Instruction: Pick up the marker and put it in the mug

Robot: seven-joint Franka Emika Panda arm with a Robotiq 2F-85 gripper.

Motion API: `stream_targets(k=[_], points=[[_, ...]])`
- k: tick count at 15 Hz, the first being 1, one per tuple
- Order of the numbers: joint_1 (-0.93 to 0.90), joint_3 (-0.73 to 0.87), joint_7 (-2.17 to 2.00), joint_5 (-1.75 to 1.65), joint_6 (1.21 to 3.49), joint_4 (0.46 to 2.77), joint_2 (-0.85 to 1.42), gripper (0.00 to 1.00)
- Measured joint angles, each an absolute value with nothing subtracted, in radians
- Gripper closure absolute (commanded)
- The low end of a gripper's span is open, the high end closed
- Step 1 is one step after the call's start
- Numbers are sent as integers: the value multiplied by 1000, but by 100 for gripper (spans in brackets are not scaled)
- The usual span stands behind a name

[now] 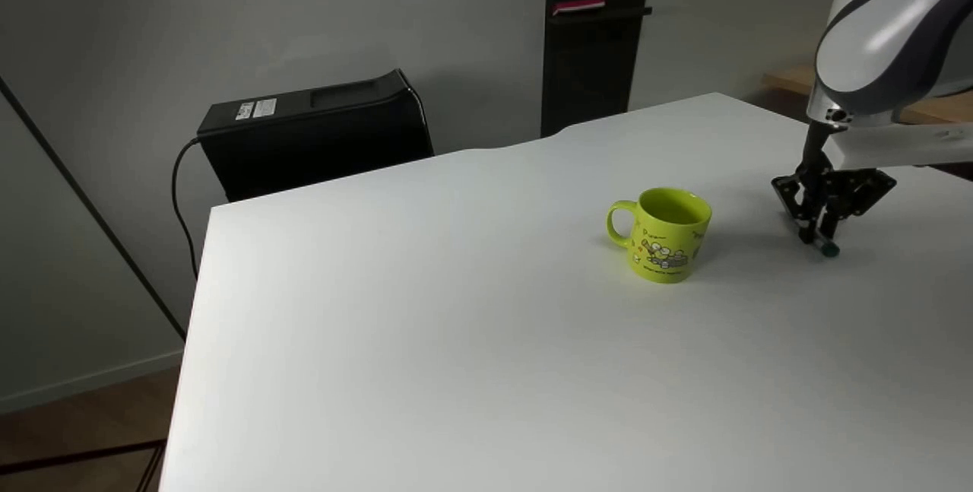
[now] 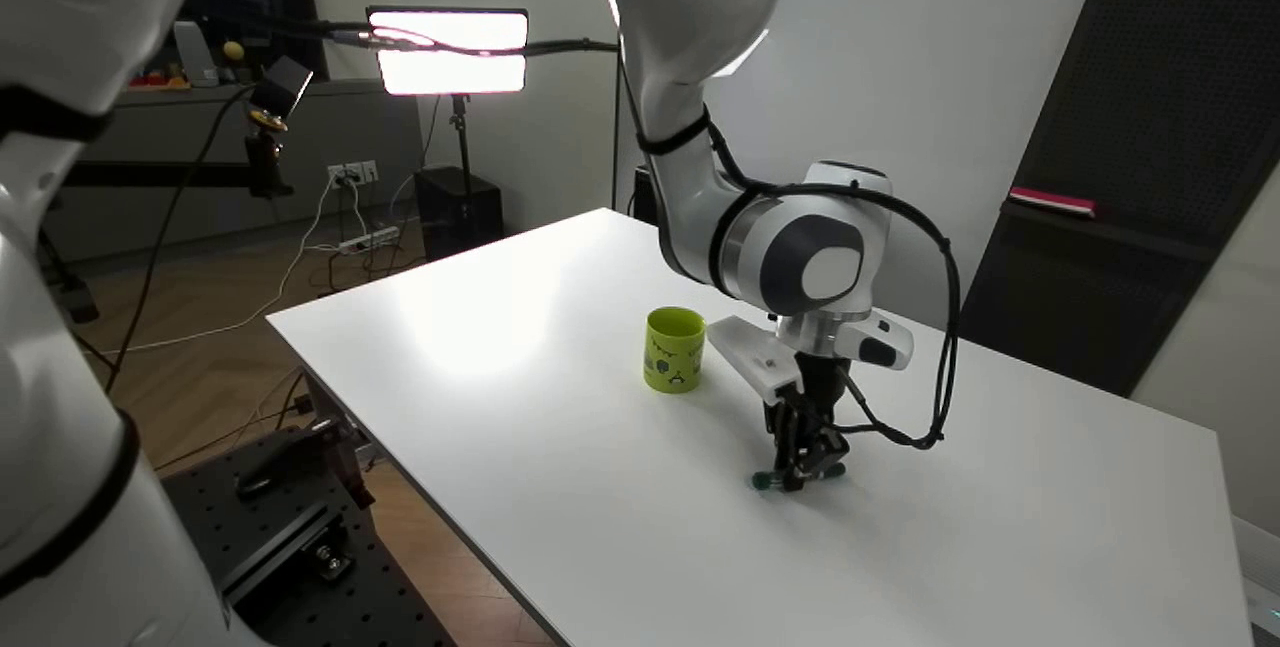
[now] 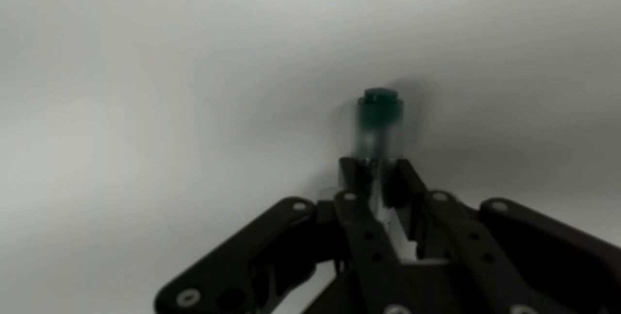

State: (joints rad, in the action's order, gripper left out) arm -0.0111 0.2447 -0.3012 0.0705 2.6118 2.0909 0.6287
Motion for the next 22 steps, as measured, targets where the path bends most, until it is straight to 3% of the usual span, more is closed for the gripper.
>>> stream_targets(k=[12, 22], points=[[11, 198, -302, 80, 2163, 1872, 619, 95], [26, 119, -297, 140, 1956, 1754, 594, 95]])
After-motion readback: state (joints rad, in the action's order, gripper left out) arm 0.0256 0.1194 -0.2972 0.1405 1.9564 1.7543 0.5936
